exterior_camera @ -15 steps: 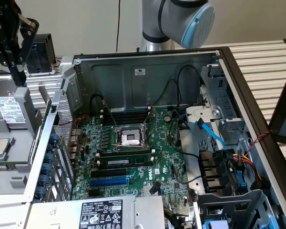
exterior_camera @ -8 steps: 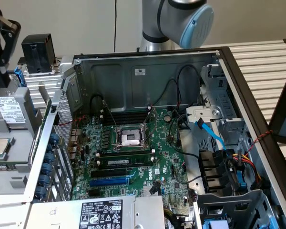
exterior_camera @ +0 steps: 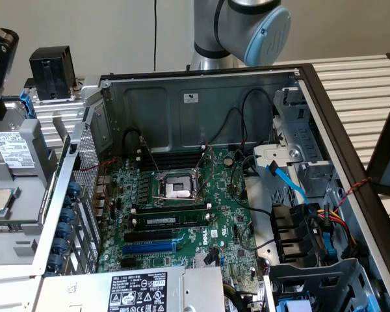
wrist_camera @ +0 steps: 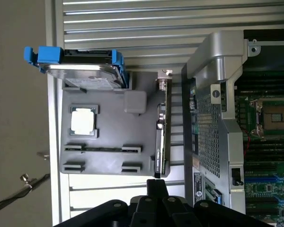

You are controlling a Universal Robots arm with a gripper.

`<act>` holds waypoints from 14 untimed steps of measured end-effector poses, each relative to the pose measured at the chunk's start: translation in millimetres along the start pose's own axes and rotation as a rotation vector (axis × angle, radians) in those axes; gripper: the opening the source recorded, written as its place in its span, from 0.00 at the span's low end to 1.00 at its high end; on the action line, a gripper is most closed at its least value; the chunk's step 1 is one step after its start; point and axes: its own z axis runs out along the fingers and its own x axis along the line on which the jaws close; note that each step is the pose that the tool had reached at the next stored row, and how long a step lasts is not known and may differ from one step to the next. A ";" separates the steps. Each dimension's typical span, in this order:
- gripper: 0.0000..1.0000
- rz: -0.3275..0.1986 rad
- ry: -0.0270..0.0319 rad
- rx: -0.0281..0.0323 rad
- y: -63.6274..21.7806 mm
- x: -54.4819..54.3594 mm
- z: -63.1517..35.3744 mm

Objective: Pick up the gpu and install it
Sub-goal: 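Reach for the gpu, then pick up the gpu and move the gpu toward the slot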

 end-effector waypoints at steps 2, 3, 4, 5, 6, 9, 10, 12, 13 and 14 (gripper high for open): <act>0.11 0.000 0.0000 0.0001 0.3 0.1 0.0; 0.11 0.000 0.0001 0.0002 0.8 0.1 0.0; 0.11 0.000 0.0000 0.0004 1.4 0.2 0.1; 0.11 0.000 -0.0001 0.0003 1.7 0.1 0.1; 0.11 0.000 -0.0001 0.0004 1.7 0.1 0.1; 0.11 0.000 -0.0007 0.0004 1.8 0.1 0.1; 0.11 0.000 -0.0007 0.0004 1.8 0.1 0.1; 0.11 -0.001 -0.0011 0.0003 1.8 0.1 0.1; 0.11 -0.001 -0.0012 0.0004 1.8 0.1 0.1; 0.11 -0.001 -0.0017 0.0003 1.8 0.2 0.1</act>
